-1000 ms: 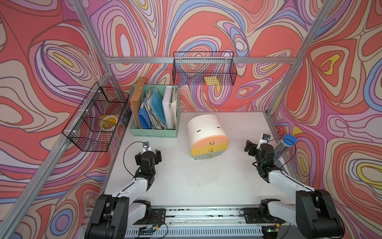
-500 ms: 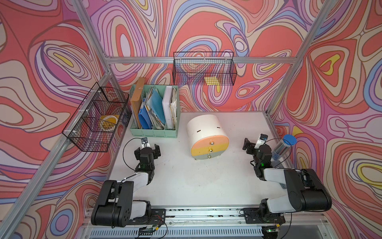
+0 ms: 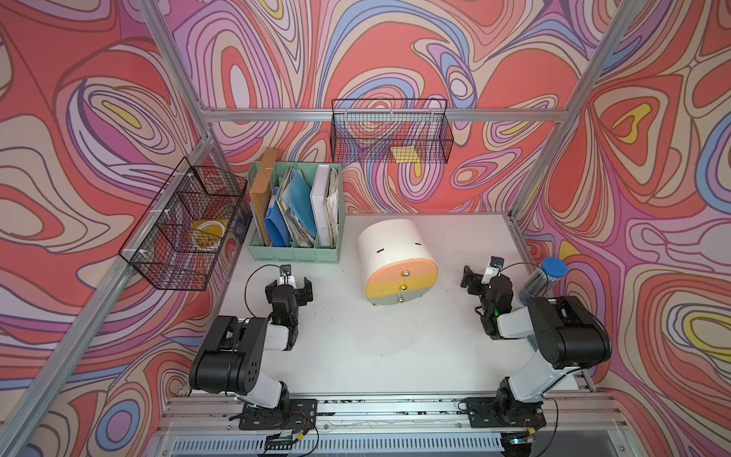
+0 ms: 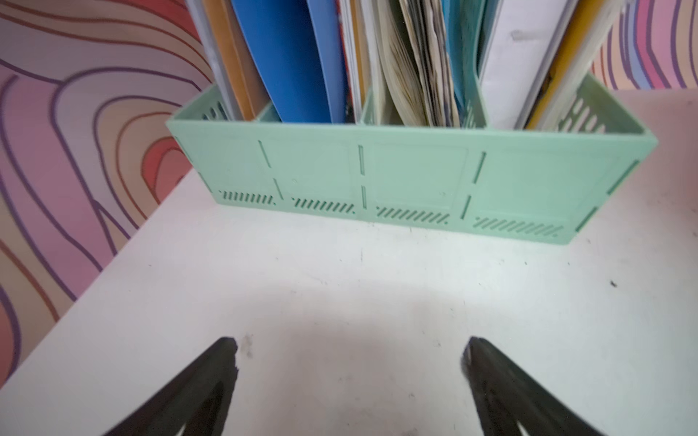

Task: Put the bluetooth earphones in the drawer according to color
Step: Reset both arms

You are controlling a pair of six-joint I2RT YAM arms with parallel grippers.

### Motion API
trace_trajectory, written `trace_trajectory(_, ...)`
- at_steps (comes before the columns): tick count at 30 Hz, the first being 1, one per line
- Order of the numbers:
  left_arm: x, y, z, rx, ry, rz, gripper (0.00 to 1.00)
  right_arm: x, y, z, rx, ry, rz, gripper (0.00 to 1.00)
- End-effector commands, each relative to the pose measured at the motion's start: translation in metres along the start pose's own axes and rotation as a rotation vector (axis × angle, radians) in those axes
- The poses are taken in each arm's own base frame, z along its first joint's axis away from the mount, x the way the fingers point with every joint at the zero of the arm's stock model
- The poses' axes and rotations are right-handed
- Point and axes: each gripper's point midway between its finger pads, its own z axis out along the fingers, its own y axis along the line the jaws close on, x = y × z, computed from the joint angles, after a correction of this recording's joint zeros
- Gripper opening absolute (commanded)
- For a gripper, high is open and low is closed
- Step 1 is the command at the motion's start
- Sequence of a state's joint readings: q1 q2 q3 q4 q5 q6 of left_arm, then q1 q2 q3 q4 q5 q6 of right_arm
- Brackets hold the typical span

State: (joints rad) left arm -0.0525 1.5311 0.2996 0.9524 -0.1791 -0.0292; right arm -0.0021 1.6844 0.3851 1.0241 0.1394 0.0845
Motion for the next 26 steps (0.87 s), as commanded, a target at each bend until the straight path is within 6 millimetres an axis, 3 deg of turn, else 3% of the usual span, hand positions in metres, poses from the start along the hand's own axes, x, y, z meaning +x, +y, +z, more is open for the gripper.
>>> trace_trajectory(1, -0.0168, -0.0185, 0.0094, 0.1, -0.026, 0.053, 0.99, -0.0128, 0.0074, 0.0097, -0.041, -0.016, -0.023, 0.98)
trace_trajectory(6, -0.0162, -0.0178, 0.0081, 0.1, -0.019, 0.049, 0.99, -0.0104, 0.015, 0.0149, -0.08, 0.018, -0.048, 0.98)
trace_trajectory(26, -0.0158, -0.0171, 0.0096, 0.098, -0.012, 0.046, 0.99, -0.0122, 0.0141, 0.0147, -0.076, 0.009, -0.049, 0.98)
